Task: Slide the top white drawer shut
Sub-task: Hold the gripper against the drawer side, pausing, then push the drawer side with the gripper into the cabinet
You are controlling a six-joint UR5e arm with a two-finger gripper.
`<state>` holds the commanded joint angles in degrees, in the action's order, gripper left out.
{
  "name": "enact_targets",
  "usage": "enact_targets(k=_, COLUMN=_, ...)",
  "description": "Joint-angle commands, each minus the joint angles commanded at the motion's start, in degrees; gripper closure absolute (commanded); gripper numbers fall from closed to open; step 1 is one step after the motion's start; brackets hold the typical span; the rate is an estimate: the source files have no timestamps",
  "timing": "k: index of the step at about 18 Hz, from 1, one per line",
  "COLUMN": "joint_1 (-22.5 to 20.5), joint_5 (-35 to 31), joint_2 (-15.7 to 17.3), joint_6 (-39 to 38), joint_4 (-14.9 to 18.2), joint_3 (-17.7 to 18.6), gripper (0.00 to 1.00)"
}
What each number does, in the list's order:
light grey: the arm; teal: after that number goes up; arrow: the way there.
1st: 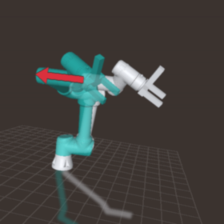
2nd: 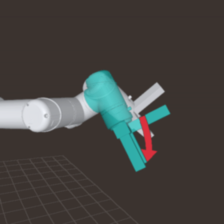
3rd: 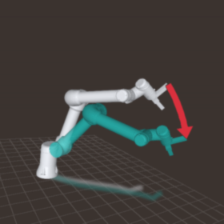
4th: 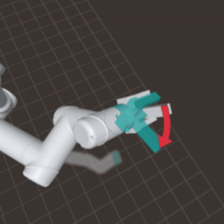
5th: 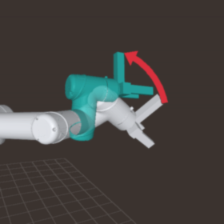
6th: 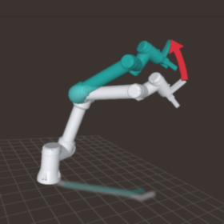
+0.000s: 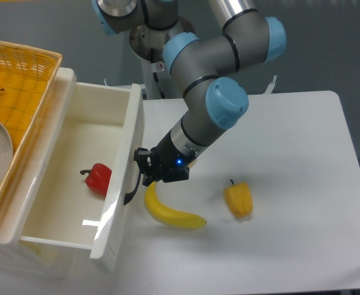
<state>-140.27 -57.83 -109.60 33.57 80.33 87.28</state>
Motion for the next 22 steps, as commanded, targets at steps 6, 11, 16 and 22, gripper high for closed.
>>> enact_targets(k=6, joint_1=1.1, joint_5=0.3, joint_2=0.3, joint_6=0.0, joint_4=0.2, joint_3=0.0, gripper=0.9)
enact_targets(k=11, joint_1=1.4, joint_5=0.4, joint_2=0.7, joint_6=-0.3, joint_4=0.3, joint_3=0.0, gripper=0.9)
enact_targets(k=16, joint_1=2.1, joint_5=0.4, joint_2=0.8, joint_6=-0.5, joint_4=0.4, joint_3=0.0, gripper=0.9)
enact_targets(k=22, joint_1=2.7, joint_5=0.3, joint_2=0.8, joint_6=-0.6, joint_4=0.4, joint_3=0.0, gripper=0.9)
